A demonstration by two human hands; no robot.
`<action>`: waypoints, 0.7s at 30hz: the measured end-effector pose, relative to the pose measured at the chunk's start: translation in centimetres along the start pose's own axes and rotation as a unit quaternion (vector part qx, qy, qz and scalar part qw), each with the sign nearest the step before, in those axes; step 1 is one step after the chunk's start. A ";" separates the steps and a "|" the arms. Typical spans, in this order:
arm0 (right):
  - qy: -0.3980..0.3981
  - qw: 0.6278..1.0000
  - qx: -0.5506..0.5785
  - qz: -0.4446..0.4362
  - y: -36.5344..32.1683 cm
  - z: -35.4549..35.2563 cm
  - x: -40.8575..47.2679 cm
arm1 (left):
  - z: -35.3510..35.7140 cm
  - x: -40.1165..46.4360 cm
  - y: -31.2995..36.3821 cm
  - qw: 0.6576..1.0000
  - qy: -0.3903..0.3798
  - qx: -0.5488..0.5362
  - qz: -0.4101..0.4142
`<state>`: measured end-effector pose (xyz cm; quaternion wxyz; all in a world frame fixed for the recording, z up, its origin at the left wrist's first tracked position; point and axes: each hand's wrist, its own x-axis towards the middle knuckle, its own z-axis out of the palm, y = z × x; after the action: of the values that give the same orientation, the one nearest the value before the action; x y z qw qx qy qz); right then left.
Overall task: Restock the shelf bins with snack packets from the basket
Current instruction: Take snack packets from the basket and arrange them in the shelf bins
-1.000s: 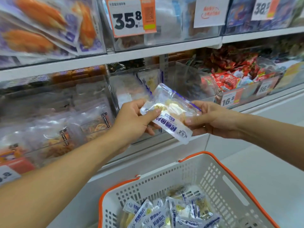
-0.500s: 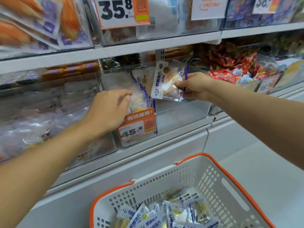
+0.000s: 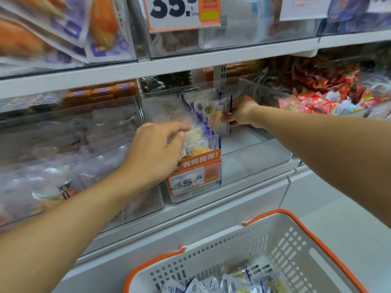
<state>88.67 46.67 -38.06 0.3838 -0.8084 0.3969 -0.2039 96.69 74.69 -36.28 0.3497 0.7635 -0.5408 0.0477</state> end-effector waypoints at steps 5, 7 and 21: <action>0.007 1.000 -0.016 0.006 -0.6 1.3 0.4 | 0.0 -0.1 0.0 1.000 -0.005 -0.004 0.000; 0.002 1.000 -0.001 0.013 -0.6 1.6 0.5 | 0.1 -0.2 -0.1 1.000 -0.001 -0.005 0.000; 0.023 0.994 -0.098 -0.033 -0.2 2.1 1.5 | 0.3 0.0 -0.1 1.000 0.008 -0.011 -0.017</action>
<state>91.01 46.55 -39.17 0.2871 -0.8497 0.3969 -0.1952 96.68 74.51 -36.60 0.3630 0.7682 -0.5257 0.0420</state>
